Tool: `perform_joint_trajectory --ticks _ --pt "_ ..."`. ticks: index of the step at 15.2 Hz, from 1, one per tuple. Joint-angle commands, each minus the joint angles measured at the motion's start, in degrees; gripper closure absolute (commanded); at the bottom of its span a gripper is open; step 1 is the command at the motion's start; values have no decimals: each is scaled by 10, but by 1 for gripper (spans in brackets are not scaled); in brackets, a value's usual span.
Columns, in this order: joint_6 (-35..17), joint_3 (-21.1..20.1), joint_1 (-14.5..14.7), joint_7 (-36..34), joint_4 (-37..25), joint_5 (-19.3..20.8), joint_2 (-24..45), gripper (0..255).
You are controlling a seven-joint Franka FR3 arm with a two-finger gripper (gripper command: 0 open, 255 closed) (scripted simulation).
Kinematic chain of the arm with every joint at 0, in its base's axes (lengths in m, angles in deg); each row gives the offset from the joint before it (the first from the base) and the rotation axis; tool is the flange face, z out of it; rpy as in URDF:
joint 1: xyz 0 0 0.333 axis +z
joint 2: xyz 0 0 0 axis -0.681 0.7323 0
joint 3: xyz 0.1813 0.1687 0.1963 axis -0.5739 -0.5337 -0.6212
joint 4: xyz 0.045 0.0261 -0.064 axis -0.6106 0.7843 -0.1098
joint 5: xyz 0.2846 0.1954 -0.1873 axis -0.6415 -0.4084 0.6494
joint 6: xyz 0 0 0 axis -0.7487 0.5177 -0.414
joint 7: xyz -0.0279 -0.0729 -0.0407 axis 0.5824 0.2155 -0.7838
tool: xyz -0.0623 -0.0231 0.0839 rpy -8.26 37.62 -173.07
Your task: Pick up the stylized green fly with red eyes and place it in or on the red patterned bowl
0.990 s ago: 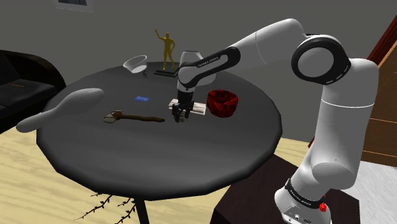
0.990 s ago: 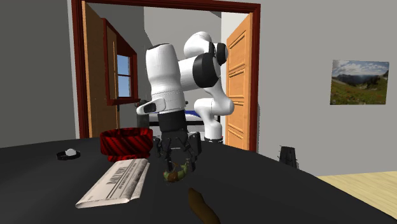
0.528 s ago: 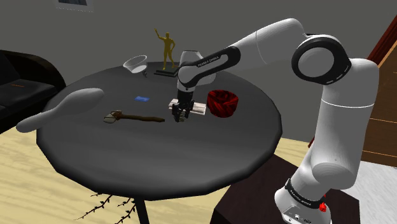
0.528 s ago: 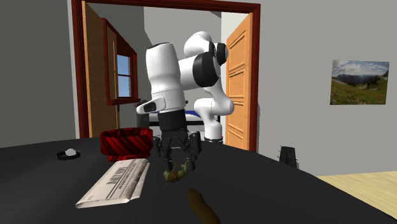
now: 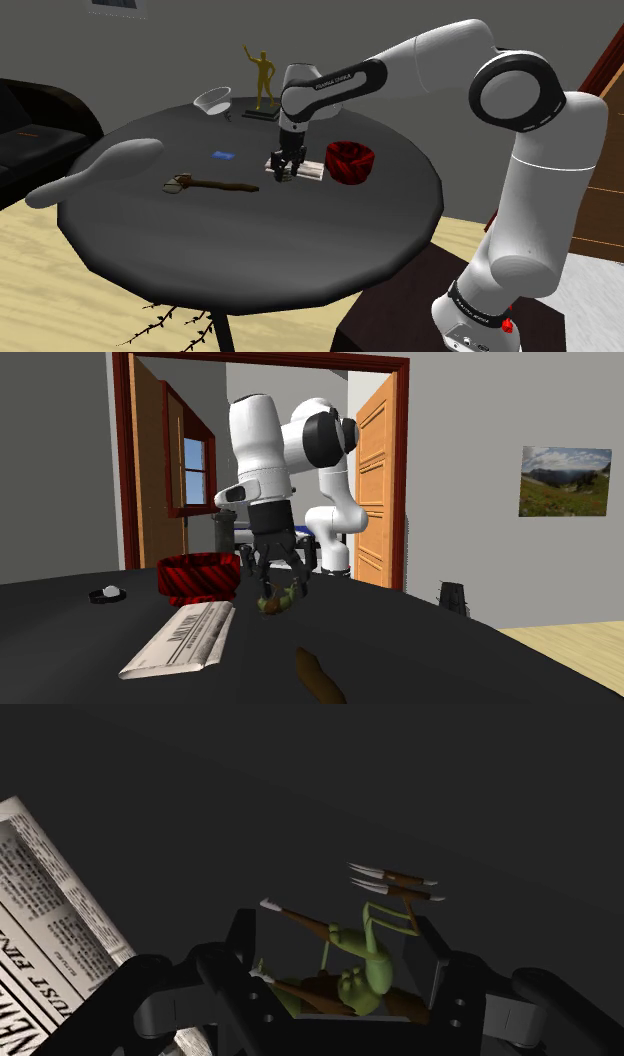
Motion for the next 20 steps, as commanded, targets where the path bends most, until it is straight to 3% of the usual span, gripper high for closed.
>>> perform_joint_trajectory --ticks 1,20 --pt "14 0 0 -2 -11 1 -3 255" --pt "149 2 -2 -23 -117 8 -33 255"
